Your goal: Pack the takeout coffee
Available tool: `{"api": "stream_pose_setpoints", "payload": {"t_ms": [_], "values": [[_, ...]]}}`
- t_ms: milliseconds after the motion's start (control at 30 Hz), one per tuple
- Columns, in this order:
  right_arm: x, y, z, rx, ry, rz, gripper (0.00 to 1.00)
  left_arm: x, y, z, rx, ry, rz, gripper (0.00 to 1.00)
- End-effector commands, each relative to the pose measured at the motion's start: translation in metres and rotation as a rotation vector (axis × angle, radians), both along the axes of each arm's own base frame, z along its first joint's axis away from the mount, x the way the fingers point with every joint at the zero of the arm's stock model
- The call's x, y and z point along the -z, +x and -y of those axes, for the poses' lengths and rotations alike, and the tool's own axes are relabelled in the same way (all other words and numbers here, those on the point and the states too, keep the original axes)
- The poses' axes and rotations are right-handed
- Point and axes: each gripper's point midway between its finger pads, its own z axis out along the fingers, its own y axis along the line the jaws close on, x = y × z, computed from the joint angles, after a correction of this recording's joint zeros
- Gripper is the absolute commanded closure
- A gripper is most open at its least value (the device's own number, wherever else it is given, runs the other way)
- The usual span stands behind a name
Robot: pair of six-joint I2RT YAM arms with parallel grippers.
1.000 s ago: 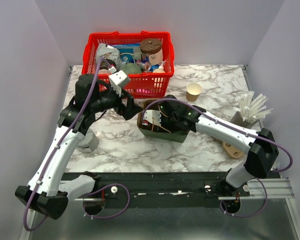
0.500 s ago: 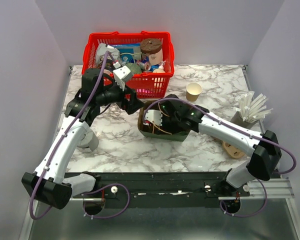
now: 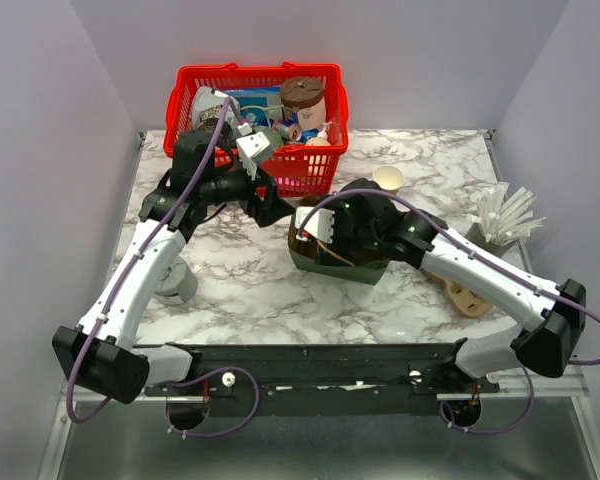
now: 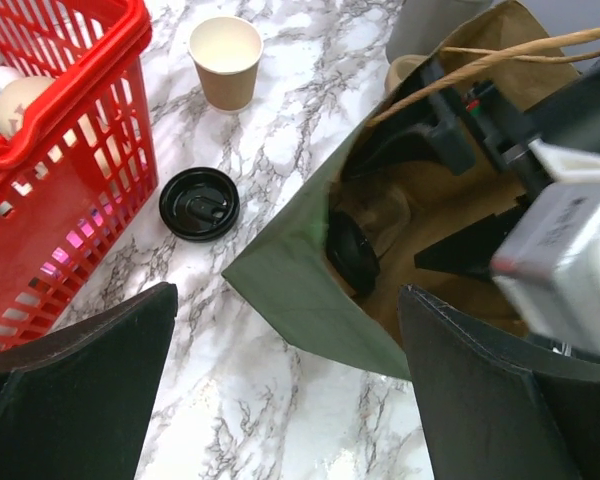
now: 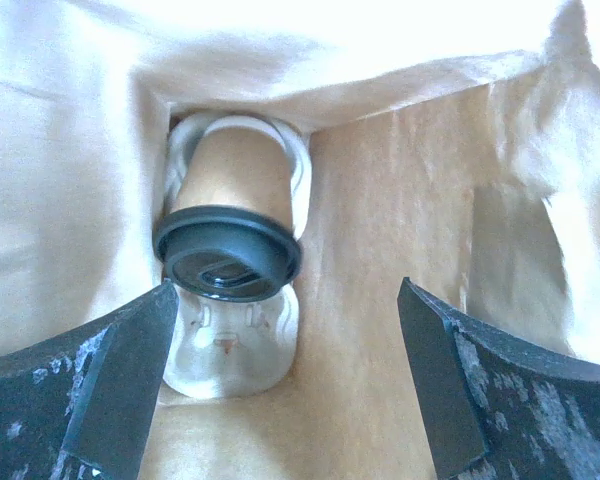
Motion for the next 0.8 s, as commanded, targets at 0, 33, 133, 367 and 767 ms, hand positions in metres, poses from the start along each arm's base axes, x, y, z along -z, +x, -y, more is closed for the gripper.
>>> {"api": "stream_pose_setpoints", "payload": {"t_ms": [0,33,133,367,767], "values": [[-0.018,-0.014,-0.003,-0.043,0.094,-0.004,0.01,-0.014,0.002,0.017,0.104,-0.046,0.065,0.01],[-0.020,-0.017,-0.003,-0.051,0.106,-0.006,0.01,-0.016,0.000,0.021,0.130,-0.056,0.069,0.01],[-0.022,-0.017,-0.005,-0.055,0.115,-0.005,0.01,-0.018,0.001,0.033,0.194,-0.066,0.076,0.01],[-0.056,-0.016,-0.004,-0.061,0.185,0.071,0.02,-0.011,0.018,0.061,0.223,-0.037,0.135,0.01],[-0.089,-0.016,0.015,-0.035,0.193,0.172,0.02,0.018,0.036,0.077,0.354,0.098,0.187,0.34]]}}
